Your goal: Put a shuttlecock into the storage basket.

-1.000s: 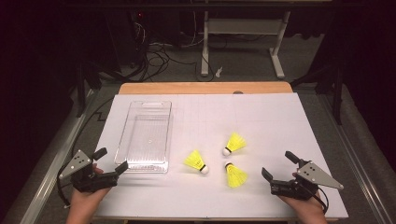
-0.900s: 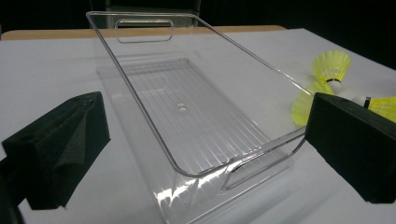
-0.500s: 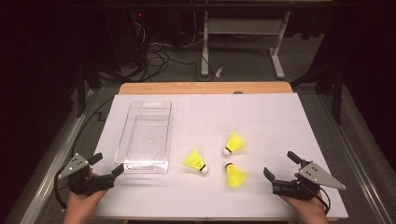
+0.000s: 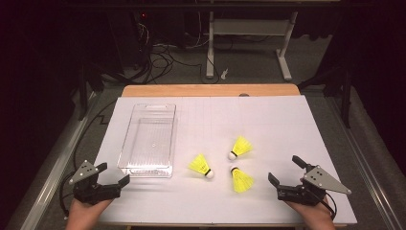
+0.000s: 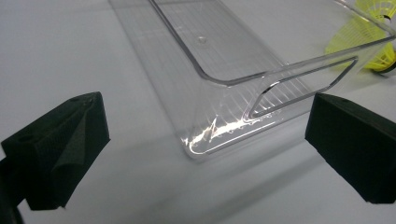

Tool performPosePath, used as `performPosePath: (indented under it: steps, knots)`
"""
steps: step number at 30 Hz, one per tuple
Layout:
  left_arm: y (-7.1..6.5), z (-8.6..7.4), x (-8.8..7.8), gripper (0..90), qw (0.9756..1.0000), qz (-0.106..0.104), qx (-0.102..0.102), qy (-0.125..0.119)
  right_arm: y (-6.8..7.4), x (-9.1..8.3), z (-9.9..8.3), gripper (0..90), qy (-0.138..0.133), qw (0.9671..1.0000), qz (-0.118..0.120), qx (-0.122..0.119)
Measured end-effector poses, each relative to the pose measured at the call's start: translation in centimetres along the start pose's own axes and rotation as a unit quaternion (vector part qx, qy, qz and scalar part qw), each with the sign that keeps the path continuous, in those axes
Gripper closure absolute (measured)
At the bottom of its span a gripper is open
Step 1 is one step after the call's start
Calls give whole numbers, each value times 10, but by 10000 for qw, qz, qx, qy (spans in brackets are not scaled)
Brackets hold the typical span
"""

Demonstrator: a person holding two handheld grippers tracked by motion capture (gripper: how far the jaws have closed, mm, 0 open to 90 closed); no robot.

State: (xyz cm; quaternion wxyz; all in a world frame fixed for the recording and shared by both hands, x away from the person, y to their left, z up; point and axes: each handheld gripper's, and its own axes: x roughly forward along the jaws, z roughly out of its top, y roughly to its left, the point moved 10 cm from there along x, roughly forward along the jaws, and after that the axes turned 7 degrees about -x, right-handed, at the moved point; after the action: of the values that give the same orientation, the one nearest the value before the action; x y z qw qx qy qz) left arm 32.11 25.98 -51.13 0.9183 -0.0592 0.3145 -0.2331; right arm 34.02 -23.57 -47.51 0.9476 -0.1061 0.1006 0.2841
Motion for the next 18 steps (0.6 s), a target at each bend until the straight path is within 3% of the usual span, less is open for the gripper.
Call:
performPosePath:
  steps: [18]
  knots:
    - [-4,-14,11,10,9979,33,39,643,2,3,-3,2,84,9999,81,-7]
